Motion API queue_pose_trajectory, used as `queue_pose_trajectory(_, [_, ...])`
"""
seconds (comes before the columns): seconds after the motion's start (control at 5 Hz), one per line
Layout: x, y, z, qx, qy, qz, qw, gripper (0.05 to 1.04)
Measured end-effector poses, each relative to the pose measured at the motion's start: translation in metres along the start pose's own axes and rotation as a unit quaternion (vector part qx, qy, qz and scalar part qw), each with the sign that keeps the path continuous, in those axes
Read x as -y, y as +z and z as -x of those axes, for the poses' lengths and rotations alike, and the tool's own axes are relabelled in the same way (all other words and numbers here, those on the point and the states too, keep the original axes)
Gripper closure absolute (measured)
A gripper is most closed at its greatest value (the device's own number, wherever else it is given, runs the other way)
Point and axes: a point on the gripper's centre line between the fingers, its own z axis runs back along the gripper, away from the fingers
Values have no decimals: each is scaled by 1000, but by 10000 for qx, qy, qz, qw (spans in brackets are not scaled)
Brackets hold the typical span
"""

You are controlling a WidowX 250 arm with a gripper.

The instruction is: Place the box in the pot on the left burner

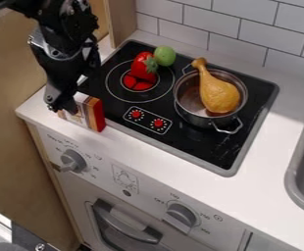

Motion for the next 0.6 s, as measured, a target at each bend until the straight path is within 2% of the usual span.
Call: queue_pose_trajectory(0.6, [-7, -17, -1, 95, -106, -23, 9999, 85])
